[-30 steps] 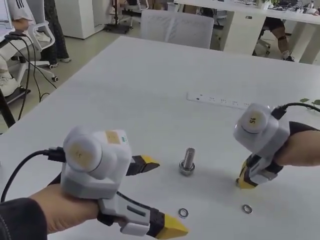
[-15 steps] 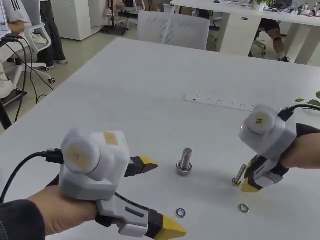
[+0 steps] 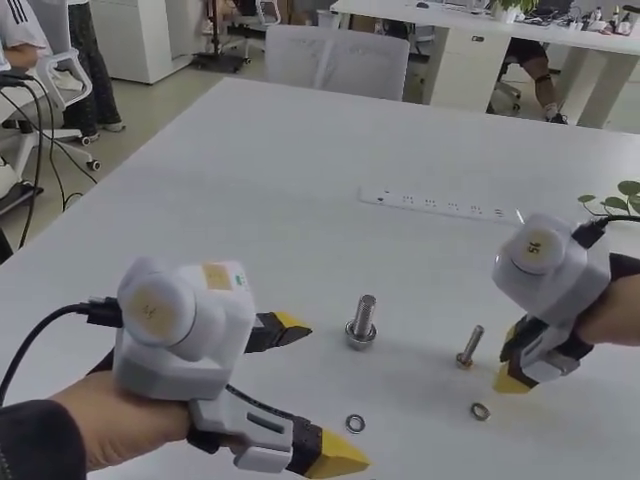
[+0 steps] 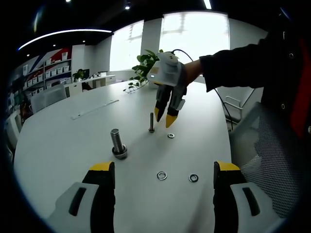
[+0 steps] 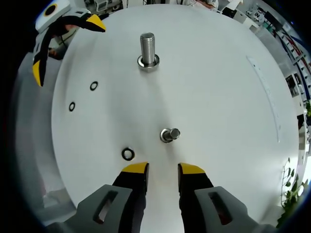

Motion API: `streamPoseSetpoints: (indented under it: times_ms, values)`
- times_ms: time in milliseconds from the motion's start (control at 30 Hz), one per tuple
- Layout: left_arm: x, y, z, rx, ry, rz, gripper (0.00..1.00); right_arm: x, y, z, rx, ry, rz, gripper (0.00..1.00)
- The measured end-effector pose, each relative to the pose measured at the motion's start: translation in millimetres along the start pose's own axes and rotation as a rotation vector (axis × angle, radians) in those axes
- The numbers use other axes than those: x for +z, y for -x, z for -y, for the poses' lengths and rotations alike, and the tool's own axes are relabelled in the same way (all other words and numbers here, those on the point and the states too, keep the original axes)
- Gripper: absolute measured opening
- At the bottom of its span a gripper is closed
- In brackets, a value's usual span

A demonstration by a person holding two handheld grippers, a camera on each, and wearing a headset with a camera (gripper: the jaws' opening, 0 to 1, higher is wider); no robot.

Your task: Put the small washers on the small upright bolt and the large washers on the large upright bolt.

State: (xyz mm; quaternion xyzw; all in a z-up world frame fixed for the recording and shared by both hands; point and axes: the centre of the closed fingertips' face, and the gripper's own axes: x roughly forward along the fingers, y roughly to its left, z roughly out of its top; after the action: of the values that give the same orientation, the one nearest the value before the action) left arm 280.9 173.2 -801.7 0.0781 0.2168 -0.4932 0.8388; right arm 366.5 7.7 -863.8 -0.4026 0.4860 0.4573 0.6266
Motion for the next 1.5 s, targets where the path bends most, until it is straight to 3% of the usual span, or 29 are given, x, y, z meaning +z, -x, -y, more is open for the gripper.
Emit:
streamPoseSetpoints:
  times_ms: [467,1200,1500]
  values:
    - [2.7,-0.7,1.8,-0.003,-0.01,0.001,0.83,-7.0,0.0,-13.9,0.014,-0.005,0.005,0.26]
    - [6.2,2.8,5.1,-0.001,-0.023,0.01,0.83,7.2,-11.2,-41.7,0.042,0.036,0.018,0.23]
    - [5.3,6.7,5.8,0.004,-0.02,0.01,0.83,11.3,-14.1,-42.9,0.041,0.042,0.02,0.22]
